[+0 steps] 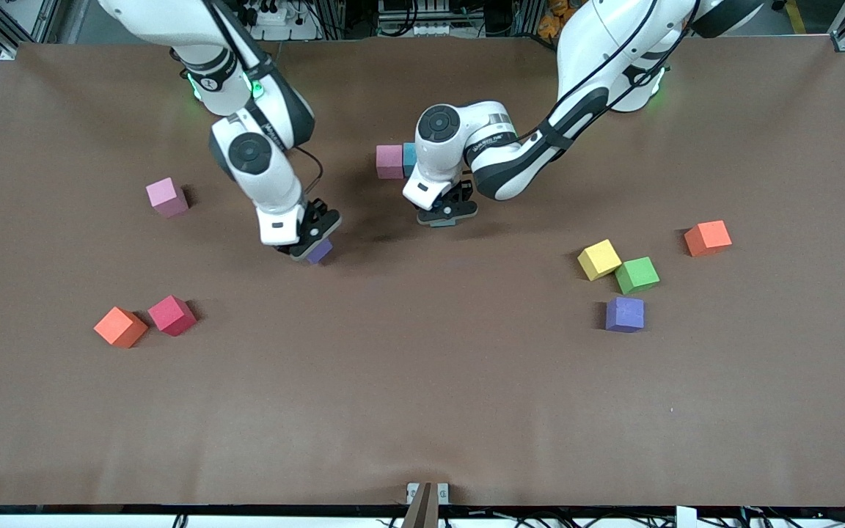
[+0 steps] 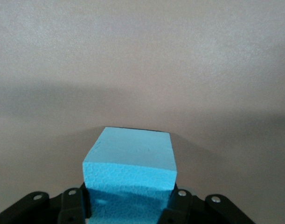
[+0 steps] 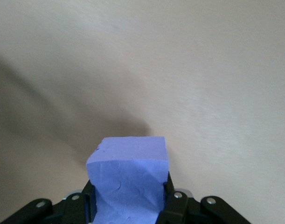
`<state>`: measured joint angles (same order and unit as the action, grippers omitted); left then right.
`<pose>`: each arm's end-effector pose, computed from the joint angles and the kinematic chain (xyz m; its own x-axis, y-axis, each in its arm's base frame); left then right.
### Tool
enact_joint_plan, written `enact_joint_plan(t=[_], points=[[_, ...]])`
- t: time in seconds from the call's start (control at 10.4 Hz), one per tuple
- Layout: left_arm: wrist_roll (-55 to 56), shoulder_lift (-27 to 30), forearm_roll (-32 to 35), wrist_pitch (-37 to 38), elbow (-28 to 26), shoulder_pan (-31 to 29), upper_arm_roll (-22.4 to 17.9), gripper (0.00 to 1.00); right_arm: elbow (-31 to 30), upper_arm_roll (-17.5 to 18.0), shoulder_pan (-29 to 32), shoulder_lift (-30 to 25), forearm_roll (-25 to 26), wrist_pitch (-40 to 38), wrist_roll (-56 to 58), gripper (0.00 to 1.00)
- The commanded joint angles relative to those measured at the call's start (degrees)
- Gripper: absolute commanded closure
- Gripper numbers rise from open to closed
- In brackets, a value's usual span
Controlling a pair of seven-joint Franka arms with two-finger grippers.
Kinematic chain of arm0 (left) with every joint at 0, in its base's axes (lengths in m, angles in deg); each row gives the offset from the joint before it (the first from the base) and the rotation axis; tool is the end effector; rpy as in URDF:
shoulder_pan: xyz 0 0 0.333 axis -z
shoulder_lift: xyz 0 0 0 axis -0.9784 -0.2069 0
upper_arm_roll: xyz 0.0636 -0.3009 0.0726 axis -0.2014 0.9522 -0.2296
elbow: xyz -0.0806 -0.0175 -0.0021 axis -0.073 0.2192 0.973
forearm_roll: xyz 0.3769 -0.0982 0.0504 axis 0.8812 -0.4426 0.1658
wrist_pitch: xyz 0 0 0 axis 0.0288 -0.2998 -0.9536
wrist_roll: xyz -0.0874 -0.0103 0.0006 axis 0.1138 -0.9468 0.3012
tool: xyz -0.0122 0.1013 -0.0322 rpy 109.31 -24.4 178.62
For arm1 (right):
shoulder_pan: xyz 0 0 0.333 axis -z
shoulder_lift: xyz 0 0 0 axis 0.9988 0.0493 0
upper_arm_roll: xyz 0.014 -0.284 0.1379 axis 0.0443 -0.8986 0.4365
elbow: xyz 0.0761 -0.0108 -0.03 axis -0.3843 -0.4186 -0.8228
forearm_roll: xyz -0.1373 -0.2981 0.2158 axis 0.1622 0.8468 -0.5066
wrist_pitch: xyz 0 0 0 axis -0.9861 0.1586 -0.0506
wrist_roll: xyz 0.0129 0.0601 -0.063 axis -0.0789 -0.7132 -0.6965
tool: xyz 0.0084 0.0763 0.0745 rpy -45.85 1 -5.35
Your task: Form number 2 with 11 blocks
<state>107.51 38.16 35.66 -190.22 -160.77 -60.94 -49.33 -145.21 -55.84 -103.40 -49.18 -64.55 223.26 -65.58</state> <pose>0.3591 -0.4993 0.1992 0.9856 0.1588 -0.0583 0.1578 -0.9872 -0.0208 0.4720 0.2389 0.2359 0.6542 0.7558 0.0271 0.7559 -0.6546 0.0079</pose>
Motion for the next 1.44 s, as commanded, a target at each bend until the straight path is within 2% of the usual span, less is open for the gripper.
enact_joint_plan(t=[0.0, 0.1, 0.19, 0.29, 0.38, 0.67, 0.96, 1.34], points=[[1.95, -0.28, 1.89, -0.69, -0.23, 0.55, -0.24, 0.68, 1.11, 0.77, 4.52, -0.79, 0.3, -2.04, 7.98, 1.0], [1.95, -0.28, 1.89, -0.69, -0.32, 0.55, -0.24, 0.67, 2.69, 0.77, 4.62, -0.79, 0.3, -4.49, 8.35, 1.0], [1.95, -0.28, 1.89, -0.69, -0.32, 0.72, -0.24, 0.61, 3.58, 0.77, 4.44, -0.7, 0.22, -5.65, 8.35, 1.0], [1.95, -0.37, 1.89, -0.69, -0.32, 0.81, -0.32, 0.22, 3.85, 0.68, 4.18, -0.53, -0.05, -5.66, 8.27, 1.0], [2.21, -0.45, 1.8, -0.69, -0.06, 1.68, -0.32, 0.0, 4.2, 0.68, 4.18, -0.27, -0.05, -5.75, 8.35, 1.0], [2.48, -0.02, 3.11, -0.34, -0.14, 1.87, -0.85, 0.0, 5.42, 0.77, 3.91, 0.26, -0.05, -5.75, 8.35, 1.0], [1.7, 3.75, 4.0, 2.12, -0.93, 0.64, -0.68, 0.0, 9.11, 0.86, 2.16, 2.98, -0.05, -5.75, 10.98, 1.0], [2.39, 6.91, 2.51, 2.3, 0.38, -1.02, 0.2, 0.0, 12.28, 1.03, -0.55, 5.79, -0.22, -6.36, 20.9, 1.0]])
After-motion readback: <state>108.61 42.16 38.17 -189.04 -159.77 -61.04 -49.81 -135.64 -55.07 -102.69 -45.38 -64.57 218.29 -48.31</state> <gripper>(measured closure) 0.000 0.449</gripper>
